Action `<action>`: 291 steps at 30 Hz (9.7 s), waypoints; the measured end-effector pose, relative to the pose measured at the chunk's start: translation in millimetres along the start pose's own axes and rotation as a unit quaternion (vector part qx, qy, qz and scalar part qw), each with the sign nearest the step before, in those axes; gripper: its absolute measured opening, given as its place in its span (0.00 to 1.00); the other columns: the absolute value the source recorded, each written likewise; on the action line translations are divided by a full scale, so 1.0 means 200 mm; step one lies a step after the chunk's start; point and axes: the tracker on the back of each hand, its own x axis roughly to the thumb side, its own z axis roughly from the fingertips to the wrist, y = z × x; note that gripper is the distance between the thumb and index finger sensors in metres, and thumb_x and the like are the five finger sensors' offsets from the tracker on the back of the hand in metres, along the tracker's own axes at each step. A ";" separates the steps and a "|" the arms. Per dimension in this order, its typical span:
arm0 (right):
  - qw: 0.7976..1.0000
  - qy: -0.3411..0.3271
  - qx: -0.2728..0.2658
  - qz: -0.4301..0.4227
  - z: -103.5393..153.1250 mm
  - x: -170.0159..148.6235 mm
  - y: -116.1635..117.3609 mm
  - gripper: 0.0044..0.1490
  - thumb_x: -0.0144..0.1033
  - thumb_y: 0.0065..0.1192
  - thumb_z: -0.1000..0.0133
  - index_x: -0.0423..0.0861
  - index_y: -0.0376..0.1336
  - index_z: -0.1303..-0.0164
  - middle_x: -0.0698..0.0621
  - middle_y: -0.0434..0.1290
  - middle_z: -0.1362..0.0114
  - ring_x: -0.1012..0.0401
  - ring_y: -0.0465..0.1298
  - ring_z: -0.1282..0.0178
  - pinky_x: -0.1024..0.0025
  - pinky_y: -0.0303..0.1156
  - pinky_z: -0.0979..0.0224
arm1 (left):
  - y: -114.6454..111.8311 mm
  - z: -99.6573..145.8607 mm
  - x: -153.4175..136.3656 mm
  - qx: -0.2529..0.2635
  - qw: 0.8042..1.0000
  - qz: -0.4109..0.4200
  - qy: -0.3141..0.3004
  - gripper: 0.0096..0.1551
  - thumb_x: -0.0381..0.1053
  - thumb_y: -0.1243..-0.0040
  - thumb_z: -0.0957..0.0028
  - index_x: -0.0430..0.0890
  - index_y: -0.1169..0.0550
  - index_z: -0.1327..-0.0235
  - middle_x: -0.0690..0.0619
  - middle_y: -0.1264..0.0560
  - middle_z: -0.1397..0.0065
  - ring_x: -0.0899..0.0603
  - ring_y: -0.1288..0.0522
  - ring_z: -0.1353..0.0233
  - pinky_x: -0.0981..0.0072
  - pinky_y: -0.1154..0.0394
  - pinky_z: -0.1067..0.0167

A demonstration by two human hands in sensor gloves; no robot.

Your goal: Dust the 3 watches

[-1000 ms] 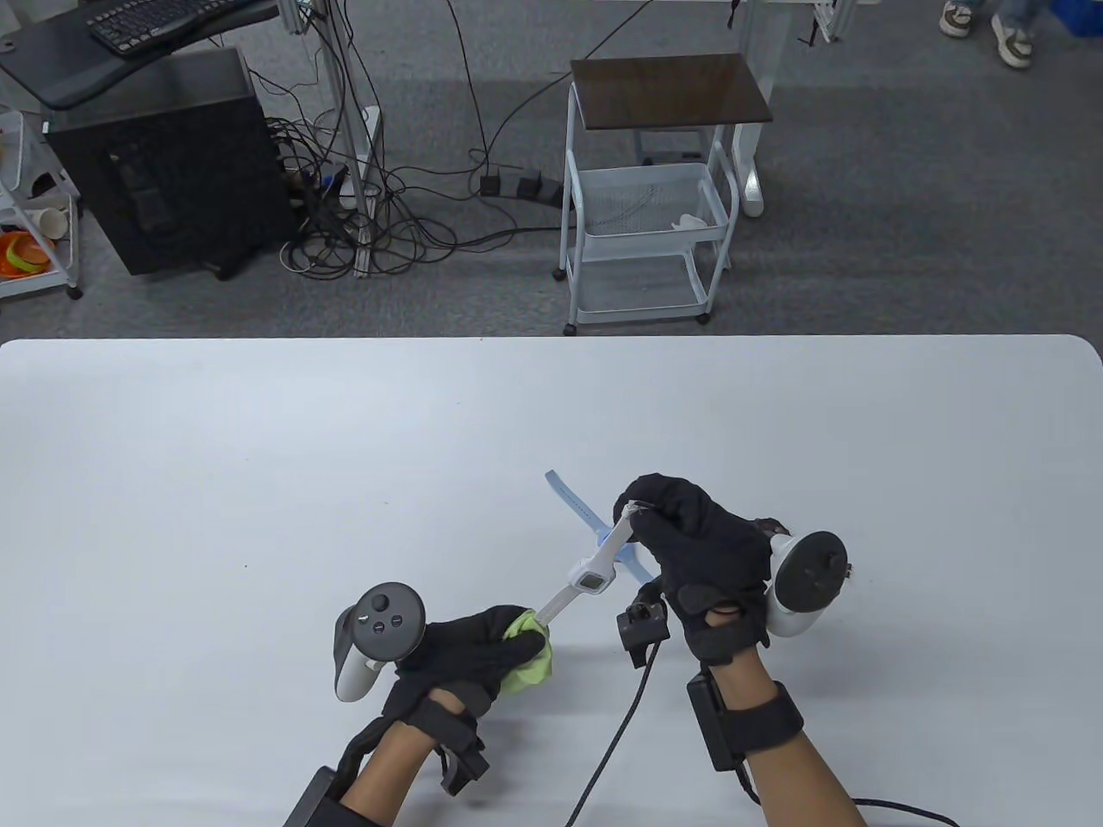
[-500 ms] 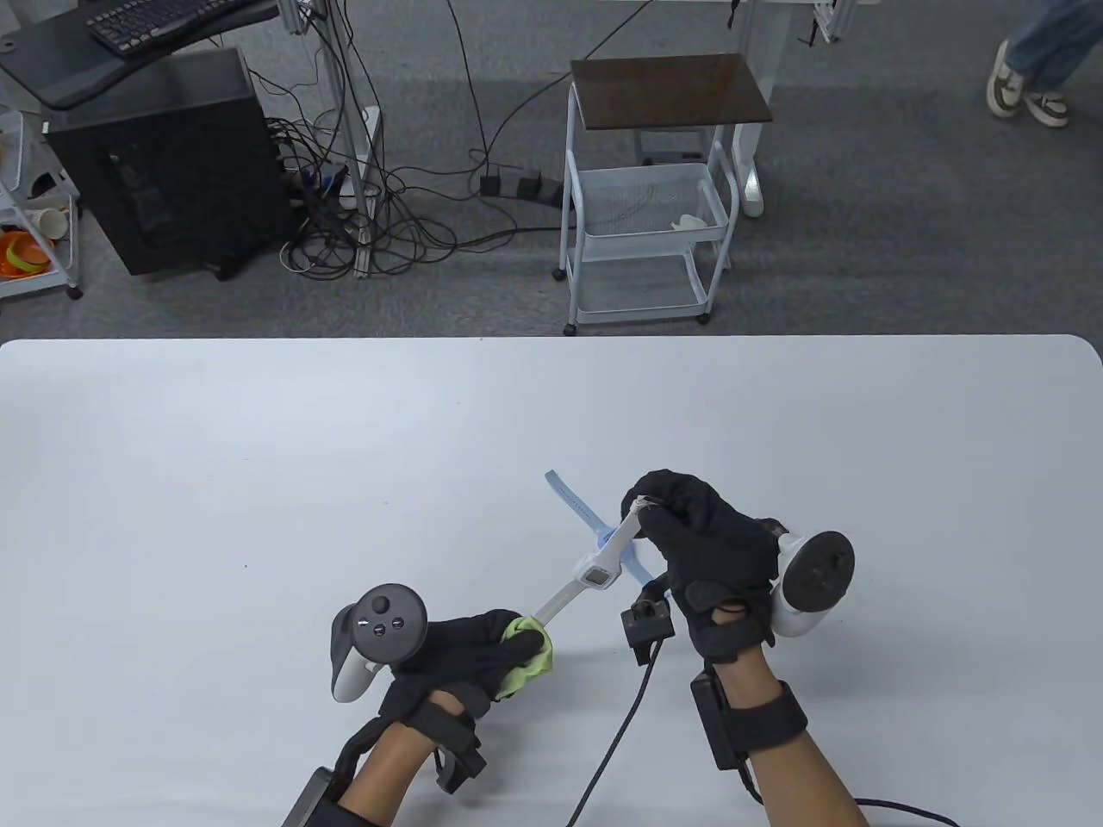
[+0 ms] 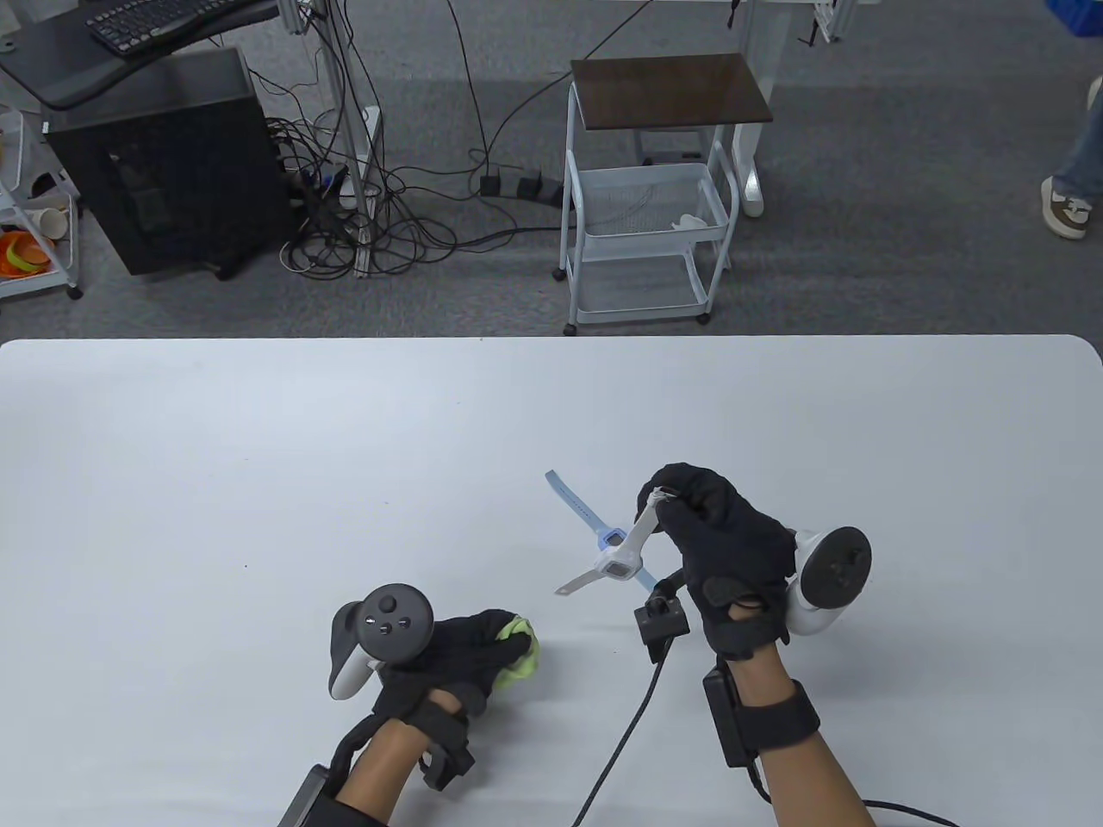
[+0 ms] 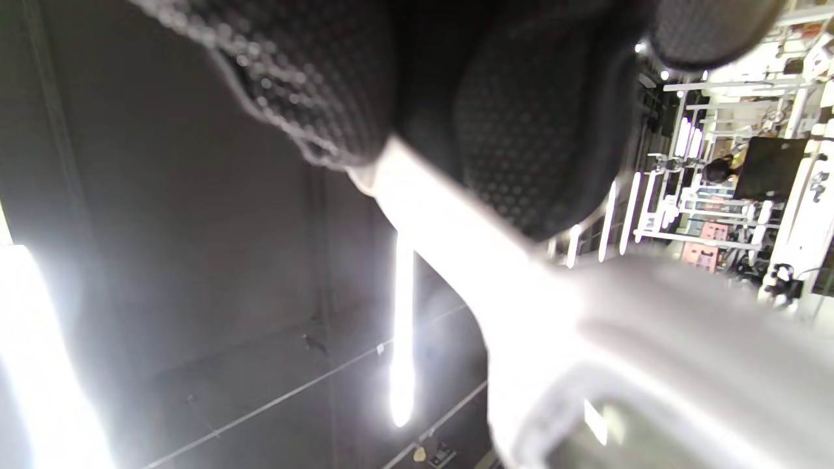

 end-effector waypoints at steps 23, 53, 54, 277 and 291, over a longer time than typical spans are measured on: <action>0.996 0.059 0.067 0.012 -0.01 -0.11 0.04 0.26 0.43 0.70 0.58 0.48 0.73 0.51 0.46 0.86 0.54 0.55 0.86 0.64 0.36 0.66 0.39 | -0.06 -0.04 -0.16 -0.161 0.964 -0.142 0.154 0.39 0.69 0.52 0.40 0.60 0.45 0.18 0.54 0.71 0.16 0.36 0.79 0.19 0.28 0.78 0.36; 0.993 0.051 0.099 0.035 0.01 -0.12 0.09 0.26 0.43 0.70 0.58 0.47 0.73 0.51 0.46 0.86 0.55 0.55 0.86 0.64 0.35 0.65 0.40 | -0.03 -0.05 -0.13 -0.132 0.976 -0.122 0.126 0.53 0.79 0.50 0.47 0.58 0.53 0.16 0.51 0.68 0.15 0.35 0.76 0.17 0.27 0.75 0.32; 0.993 0.049 0.099 0.035 0.01 -0.12 0.09 0.26 0.43 0.70 0.58 0.48 0.74 0.51 0.46 0.86 0.54 0.55 0.86 0.64 0.35 0.65 0.40 | -0.03 -0.05 -0.13 -0.124 0.978 -0.115 0.119 0.53 0.79 0.50 0.47 0.57 0.53 0.16 0.50 0.68 0.14 0.35 0.75 0.17 0.27 0.74 0.32; 0.953 0.141 0.203 -0.177 0.58 -0.40 0.45 0.37 0.43 0.68 0.55 0.43 0.63 0.37 0.42 0.80 0.46 0.50 0.82 0.54 0.29 0.57 0.36 | 0.38 -0.13 0.44 0.162 0.966 0.140 -0.145 0.24 0.63 0.41 0.41 0.48 0.22 0.43 0.60 0.14 0.55 0.50 0.15 0.39 0.47 0.26 0.33; 0.968 0.113 0.202 -0.098 0.56 -0.38 0.44 0.35 0.54 0.70 0.58 0.39 0.76 0.52 0.53 0.90 0.67 0.59 0.88 0.75 0.39 0.68 0.40 | 0.37 -0.14 0.43 0.161 0.967 0.136 -0.144 0.23 0.62 0.41 0.41 0.47 0.22 0.43 0.60 0.14 0.54 0.50 0.16 0.38 0.46 0.26 0.33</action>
